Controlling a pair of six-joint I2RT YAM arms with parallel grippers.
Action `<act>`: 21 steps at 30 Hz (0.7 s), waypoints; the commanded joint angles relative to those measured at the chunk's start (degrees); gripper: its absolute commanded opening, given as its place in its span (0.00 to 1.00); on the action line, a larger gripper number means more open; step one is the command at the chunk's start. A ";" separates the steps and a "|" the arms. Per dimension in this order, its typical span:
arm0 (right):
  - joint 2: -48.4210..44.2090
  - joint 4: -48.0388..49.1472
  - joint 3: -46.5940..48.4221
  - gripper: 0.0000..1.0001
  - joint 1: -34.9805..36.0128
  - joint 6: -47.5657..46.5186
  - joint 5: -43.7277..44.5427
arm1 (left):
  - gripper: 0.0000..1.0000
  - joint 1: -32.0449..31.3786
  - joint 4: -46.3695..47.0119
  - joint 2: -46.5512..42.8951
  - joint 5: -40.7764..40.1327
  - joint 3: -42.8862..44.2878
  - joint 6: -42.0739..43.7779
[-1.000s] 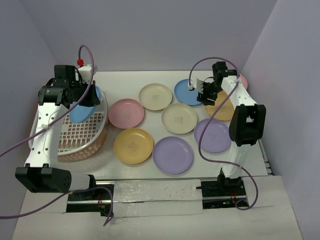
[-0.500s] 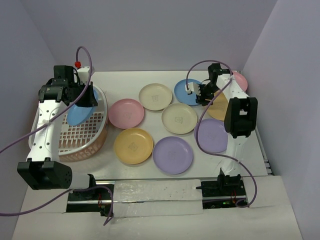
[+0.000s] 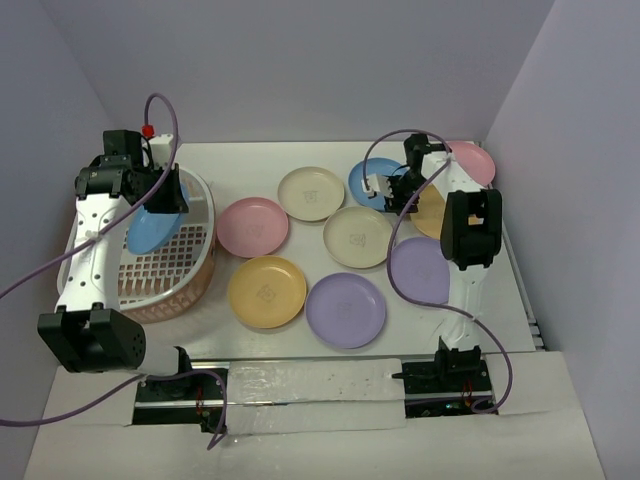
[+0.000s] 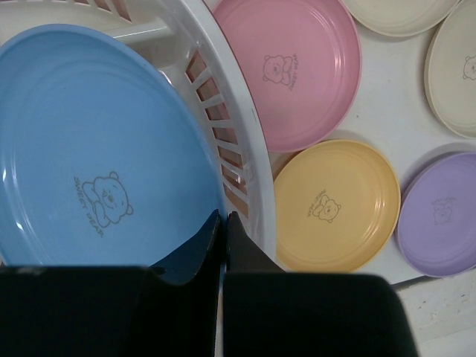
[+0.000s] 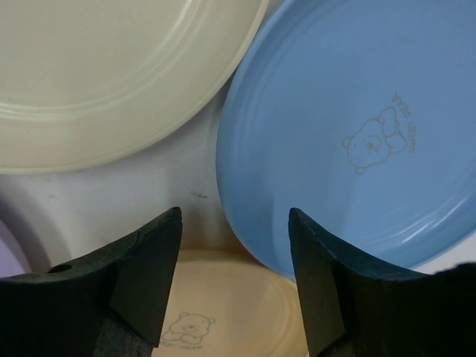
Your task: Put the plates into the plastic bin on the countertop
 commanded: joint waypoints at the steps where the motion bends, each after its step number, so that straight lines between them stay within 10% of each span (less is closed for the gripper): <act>1: 2.86 0.99 3.34 0.63 0.60 -1.92 1.15 | 0.00 0.82 1.48 0.09 -0.19 -0.06 -0.69; 12: 5.97 1.24 4.76 0.27 2.00 -2.82 4.30 | 0.00 1.17 1.58 1.60 -0.91 0.19 -0.52; 16: 6.76 2.18 6.28 0.00 2.44 0.04 5.20 | 0.00 1.17 1.67 1.41 -1.54 -0.34 -0.44; 21: 4.64 8.04 6.03 0.00 2.45 4.34 5.70 | 0.00 1.17 2.66 0.06 -4.17 -1.73 -0.69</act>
